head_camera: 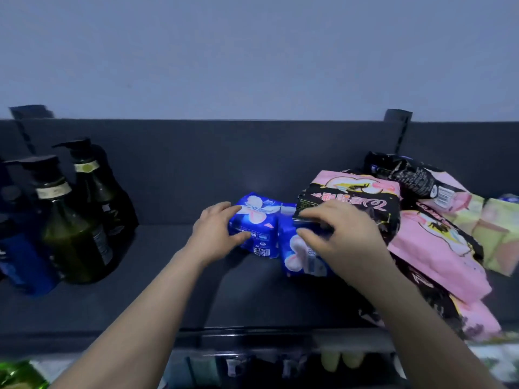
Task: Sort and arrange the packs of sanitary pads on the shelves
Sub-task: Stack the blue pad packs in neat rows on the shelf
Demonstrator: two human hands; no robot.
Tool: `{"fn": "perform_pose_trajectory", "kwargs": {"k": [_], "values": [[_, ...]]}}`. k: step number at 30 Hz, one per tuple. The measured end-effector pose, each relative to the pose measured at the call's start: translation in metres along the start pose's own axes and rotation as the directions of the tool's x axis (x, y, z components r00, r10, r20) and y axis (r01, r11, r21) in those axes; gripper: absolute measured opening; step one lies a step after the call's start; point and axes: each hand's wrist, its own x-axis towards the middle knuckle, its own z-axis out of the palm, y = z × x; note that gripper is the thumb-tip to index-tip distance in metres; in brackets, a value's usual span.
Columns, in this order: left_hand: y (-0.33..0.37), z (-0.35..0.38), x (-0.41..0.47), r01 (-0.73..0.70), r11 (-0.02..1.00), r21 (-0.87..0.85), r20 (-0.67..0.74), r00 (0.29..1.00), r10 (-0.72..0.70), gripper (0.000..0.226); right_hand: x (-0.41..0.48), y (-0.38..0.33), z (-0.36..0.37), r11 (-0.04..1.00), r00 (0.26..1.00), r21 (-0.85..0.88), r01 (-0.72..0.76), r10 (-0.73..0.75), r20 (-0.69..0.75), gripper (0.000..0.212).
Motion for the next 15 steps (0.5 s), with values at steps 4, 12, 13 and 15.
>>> {"fn": "perform_pose_trajectory", "kwargs": {"k": [4,12,13,15], "values": [[-0.003,0.014,0.022,-0.020,0.999,0.029,0.069,0.997,0.018,0.088,-0.030,-0.001,0.035,0.986,0.988,-0.063,-0.152,0.150,-0.037,0.030],[0.000,0.052,0.047,-0.069,0.997,-0.044,0.201,0.977,0.077,0.079,-0.046,0.000,0.055,0.979,0.964,-0.047,-0.196,0.184,-0.190,0.024],[0.000,0.056,0.046,-0.061,0.994,-0.091,0.158,0.985,0.075,0.072,-0.045,-0.001,0.056,0.981,0.965,-0.058,-0.185,0.170,-0.201,0.022],[0.000,0.059,0.044,-0.068,0.990,-0.121,0.076,0.994,0.078,0.057,-0.043,-0.002,0.062,0.984,0.967,-0.074,-0.162,0.144,-0.208,0.022]]}}
